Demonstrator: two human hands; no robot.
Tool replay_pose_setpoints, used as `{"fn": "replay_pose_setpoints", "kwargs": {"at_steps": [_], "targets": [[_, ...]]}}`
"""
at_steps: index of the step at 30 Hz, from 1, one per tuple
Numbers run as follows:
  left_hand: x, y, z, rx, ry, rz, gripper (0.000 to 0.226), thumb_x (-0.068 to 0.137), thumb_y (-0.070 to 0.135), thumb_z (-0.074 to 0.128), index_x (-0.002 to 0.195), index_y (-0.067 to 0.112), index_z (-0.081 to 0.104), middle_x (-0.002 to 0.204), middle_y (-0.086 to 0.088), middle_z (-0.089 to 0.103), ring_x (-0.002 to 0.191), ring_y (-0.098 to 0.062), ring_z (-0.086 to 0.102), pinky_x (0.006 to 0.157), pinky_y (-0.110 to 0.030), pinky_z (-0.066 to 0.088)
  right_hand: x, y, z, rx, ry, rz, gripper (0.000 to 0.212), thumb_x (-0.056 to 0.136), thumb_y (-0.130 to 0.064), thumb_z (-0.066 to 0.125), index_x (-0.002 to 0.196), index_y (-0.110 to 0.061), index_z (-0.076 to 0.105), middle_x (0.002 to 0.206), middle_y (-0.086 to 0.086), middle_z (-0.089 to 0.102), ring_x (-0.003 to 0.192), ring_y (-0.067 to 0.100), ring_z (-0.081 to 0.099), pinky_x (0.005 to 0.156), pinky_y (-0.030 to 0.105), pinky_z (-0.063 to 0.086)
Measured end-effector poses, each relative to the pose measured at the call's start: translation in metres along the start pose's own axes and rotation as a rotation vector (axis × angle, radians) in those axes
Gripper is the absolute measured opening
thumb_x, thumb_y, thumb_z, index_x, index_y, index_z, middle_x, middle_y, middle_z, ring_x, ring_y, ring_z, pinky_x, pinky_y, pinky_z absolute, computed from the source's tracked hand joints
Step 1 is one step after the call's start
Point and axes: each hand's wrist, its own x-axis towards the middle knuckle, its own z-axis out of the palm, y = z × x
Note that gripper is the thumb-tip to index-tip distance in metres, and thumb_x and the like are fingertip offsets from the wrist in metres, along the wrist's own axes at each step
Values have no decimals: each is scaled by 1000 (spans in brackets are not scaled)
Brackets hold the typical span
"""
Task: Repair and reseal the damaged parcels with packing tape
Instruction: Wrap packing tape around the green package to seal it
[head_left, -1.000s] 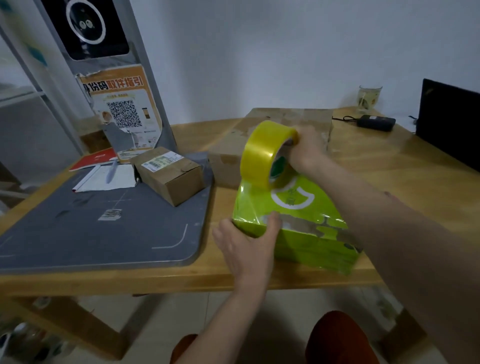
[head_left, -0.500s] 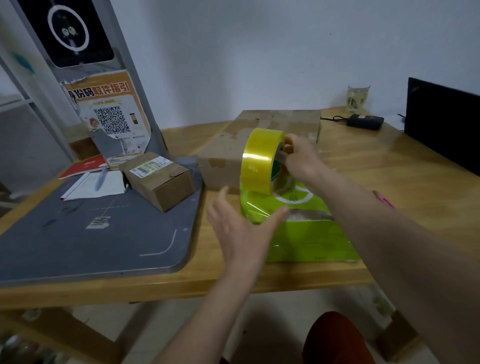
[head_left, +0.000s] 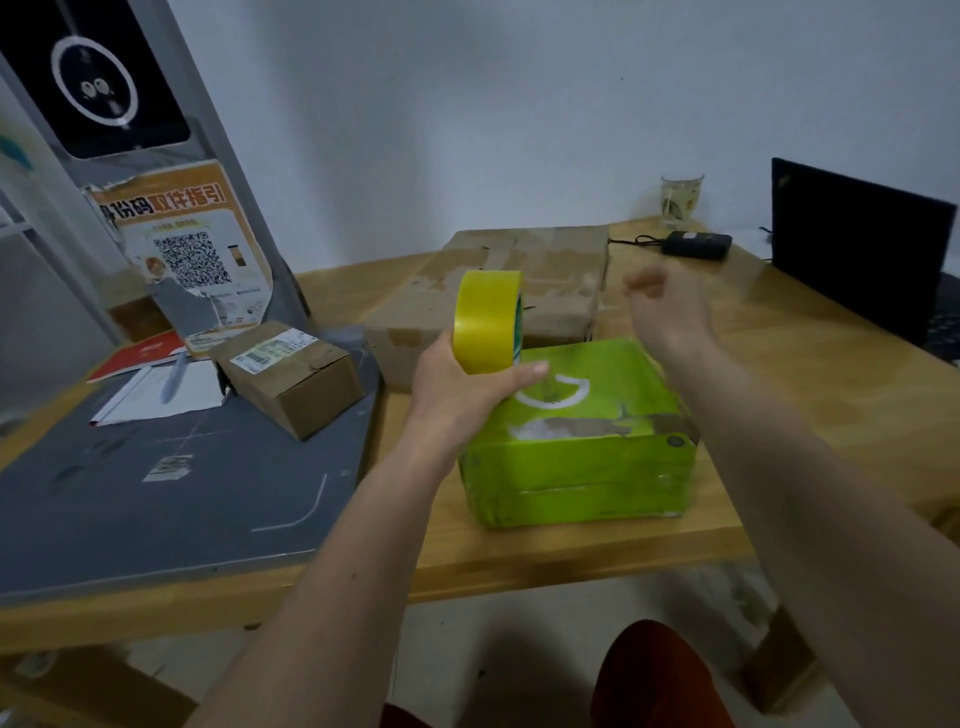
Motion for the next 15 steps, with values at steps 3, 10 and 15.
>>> {"fn": "replay_pose_setpoints", "kwargs": {"at_steps": [3,10,15], "targets": [[2,0,8,-2,46,-3,64,43,43,91,96,15,69,89,-5,75,84,-23,73,80,-52,58,-1,40,-18,-83,94,199,31,86,-5,47,110,-11,65,120,9,62,118,29,53,98,32,40],[2,-4,12,-24,49,13,48,50,34,91,91,18,69,89,-4,75,84,-22,73,83,-51,57,-20,113,-30,-608,-37,388,37,91,-20,50,125,-5,50,130,22,51,126,37,41,102,39,32],[2,-1,-5,-63,-206,-42,67,51,36,90,110,15,66,102,-5,75,96,-24,71,91,-47,55,-26,125,-36,-639,-52,273,37,97,-30,52,116,2,51,119,29,57,115,43,50,92,40,38]]}}
